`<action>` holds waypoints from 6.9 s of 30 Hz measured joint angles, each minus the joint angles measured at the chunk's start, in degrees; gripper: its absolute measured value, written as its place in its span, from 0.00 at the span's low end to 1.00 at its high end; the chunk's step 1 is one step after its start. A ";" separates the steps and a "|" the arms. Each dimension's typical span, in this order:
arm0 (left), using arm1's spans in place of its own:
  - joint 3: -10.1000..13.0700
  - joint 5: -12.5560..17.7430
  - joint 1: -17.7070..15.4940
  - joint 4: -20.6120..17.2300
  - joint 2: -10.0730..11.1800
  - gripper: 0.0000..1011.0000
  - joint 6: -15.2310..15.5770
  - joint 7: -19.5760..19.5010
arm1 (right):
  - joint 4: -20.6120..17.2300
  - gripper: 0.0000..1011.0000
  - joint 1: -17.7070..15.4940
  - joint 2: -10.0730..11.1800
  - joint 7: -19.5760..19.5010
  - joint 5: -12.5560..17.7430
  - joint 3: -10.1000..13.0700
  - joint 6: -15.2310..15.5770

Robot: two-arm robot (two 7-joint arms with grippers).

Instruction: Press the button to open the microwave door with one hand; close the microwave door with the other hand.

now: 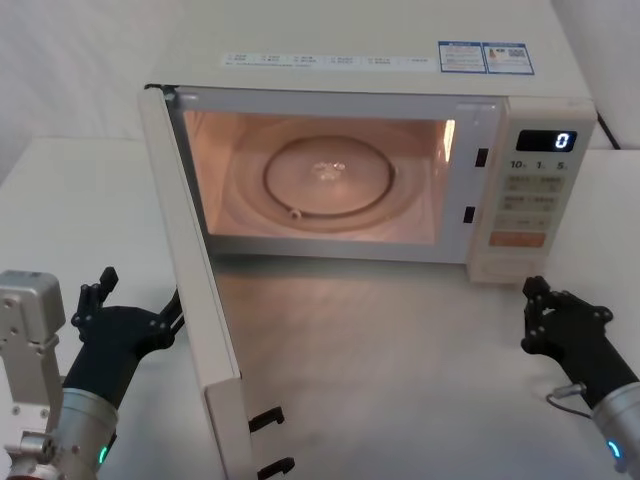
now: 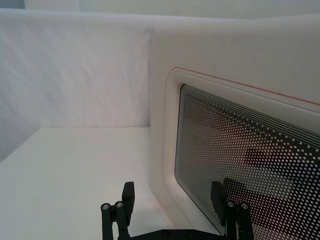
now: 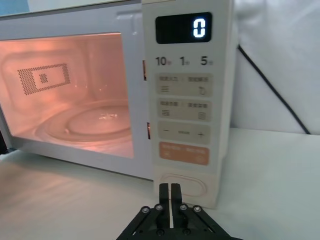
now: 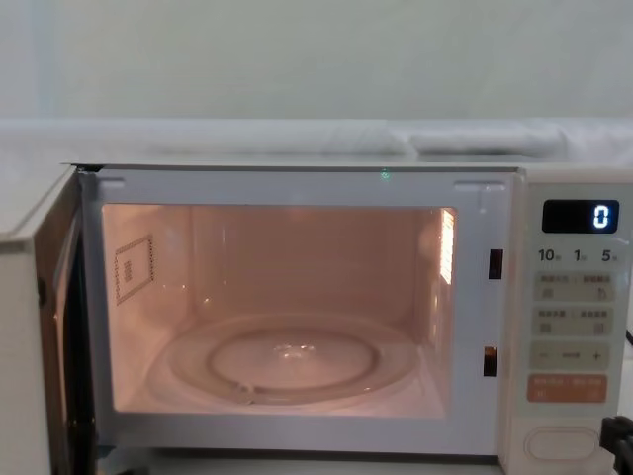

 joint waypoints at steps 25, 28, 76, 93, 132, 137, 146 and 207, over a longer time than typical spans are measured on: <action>0.00 0.00 0.00 0.00 0.00 0.99 0.00 0.00 | -1.50 0.77 -3.08 4.20 2.71 3.74 0.80 -3.28; 0.00 0.00 0.00 0.00 0.00 0.99 0.00 0.00 | -1.55 0.86 -3.23 4.28 2.70 3.85 0.78 -3.39; 0.00 0.00 0.00 0.00 0.00 0.99 0.00 0.00 | -1.56 0.99 -3.31 4.34 2.47 3.83 0.72 -3.45; 0.00 0.00 0.00 0.00 0.00 0.99 0.00 0.00 | -1.56 0.99 -3.31 4.34 2.47 3.83 0.72 -3.45; 0.00 0.00 0.00 0.00 0.00 0.99 0.00 0.00 | -1.56 0.99 -3.31 4.34 2.47 3.83 0.72 -3.45; 0.00 0.00 0.00 0.00 0.00 0.99 0.00 0.00 | -1.56 0.99 -3.31 4.34 2.47 3.83 0.72 -3.45; 0.00 0.00 0.00 0.00 0.00 0.99 0.00 0.00 | -1.56 0.99 -3.31 4.34 2.47 3.83 0.72 -3.45; -0.49 0.17 -0.16 0.01 -0.57 0.00 0.10 -0.86 | -1.56 0.99 -3.31 4.34 2.47 3.83 0.72 -3.45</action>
